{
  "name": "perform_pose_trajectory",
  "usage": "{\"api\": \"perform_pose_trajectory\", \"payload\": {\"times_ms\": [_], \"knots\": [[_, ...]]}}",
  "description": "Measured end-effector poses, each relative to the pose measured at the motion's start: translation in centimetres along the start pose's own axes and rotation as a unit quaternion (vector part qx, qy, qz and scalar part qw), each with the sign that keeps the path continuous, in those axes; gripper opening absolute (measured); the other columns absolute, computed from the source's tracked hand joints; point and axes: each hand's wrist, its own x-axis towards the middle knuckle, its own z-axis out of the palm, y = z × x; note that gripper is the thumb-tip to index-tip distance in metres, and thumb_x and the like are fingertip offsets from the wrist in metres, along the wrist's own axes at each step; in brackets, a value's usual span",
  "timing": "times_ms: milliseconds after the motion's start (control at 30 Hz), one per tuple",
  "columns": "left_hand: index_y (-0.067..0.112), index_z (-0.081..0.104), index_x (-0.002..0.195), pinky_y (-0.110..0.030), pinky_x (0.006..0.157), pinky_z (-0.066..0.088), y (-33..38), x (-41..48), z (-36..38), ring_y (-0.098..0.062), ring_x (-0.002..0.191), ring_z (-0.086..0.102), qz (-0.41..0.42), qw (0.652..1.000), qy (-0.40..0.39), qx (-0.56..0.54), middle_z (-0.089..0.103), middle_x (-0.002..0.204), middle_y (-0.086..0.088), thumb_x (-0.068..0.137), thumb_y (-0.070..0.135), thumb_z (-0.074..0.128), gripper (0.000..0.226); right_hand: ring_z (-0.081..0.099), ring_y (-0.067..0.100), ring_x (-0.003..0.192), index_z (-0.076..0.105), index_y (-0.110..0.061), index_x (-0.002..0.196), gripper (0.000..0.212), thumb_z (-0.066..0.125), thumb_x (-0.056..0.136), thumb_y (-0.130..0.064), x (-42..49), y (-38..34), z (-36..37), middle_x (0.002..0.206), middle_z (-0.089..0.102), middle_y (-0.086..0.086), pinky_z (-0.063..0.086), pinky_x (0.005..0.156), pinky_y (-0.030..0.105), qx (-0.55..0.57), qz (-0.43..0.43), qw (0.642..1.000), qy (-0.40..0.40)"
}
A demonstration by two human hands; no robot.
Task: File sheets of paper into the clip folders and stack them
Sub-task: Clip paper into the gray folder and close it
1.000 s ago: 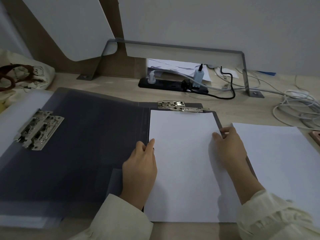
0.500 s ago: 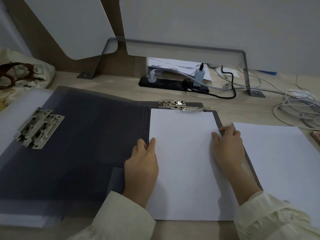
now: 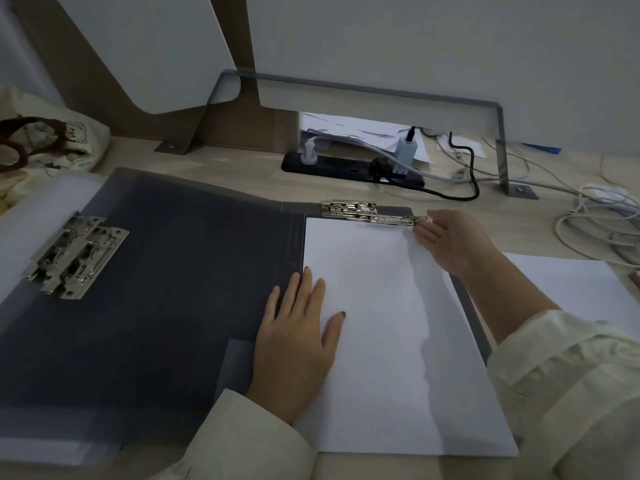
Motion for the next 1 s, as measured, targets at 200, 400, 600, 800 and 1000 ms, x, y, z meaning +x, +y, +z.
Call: {"api": "perform_pose_trajectory", "payload": {"times_ms": [200, 400, 600, 800, 1000], "knots": [[0.013, 0.055, 0.129, -0.046, 0.103, 0.031, 0.1, 0.1, 0.1, -0.028, 0.125, 0.05, -0.014, 0.999, -0.039, 0.034, 0.052, 0.136, -0.014, 0.094, 0.054, 0.018, 0.066, 0.049, 0.015, 0.111, 0.045, -0.013, 0.133, 0.041, 0.046, 0.092, -0.013, 0.9, 0.9, 2.8, 0.121, 0.051, 0.003, 0.033, 0.1, 0.028, -0.235, -0.118, 0.965, 0.001], [0.013, 0.056, 0.128, -0.048, 0.102, 0.032, 0.1, 0.2, 0.0, -0.028, 0.123, 0.053, -0.026, 0.997, -0.059, 0.039, 0.055, 0.133, -0.013, 0.095, 0.054, 0.013, 0.068, 0.033, 0.024, 0.134, 0.031, -0.01, 0.143, 0.045, 0.035, 0.098, -0.015, 1.3, 3.3, 5.2, 0.148, 0.031, 0.008, 0.026, 0.107, 0.03, -0.548, -0.262, 0.793, -0.046], [0.016, 0.058, 0.126, -0.047, 0.1, 0.034, 0.2, 0.6, 0.0, -0.028, 0.12, 0.055, -0.047, 0.995, -0.084, 0.032, 0.056, 0.132, -0.011, 0.094, 0.056, 0.01, 0.071, 0.036, 0.028, 0.125, 0.042, -0.011, 0.137, 0.04, 0.035, 0.099, -0.022, 2.2, 5.3, 5.5, 0.135, 0.044, 0.01, 0.029, 0.103, 0.033, -0.646, -0.329, 0.688, -0.039], [0.018, 0.06, 0.125, -0.046, 0.098, 0.037, 0.3, 0.7, 0.0, -0.027, 0.119, 0.057, -0.058, 0.991, -0.114, 0.025, 0.058, 0.131, -0.009, 0.094, 0.057, 0.008, 0.072, 0.037, 0.026, 0.124, 0.044, -0.012, 0.134, 0.039, 0.031, 0.099, -0.025, 2.1, 6.1, 5.2, 0.134, 0.043, 0.008, 0.034, 0.099, 0.035, -0.678, -0.333, 0.654, -0.048], [0.019, 0.06, 0.124, -0.045, 0.098, 0.036, 0.2, 0.7, 0.1, -0.026, 0.119, 0.057, -0.061, 0.99, -0.124, 0.034, 0.058, 0.131, -0.009, 0.093, 0.058, 0.009, 0.071, 0.03, 0.028, 0.132, 0.035, -0.007, 0.138, 0.044, 0.028, 0.1, -0.027, 1.3, 6.8, 5.8, 0.141, 0.034, 0.013, 0.028, 0.108, 0.035, -0.706, -0.33, 0.626, -0.032]]}}
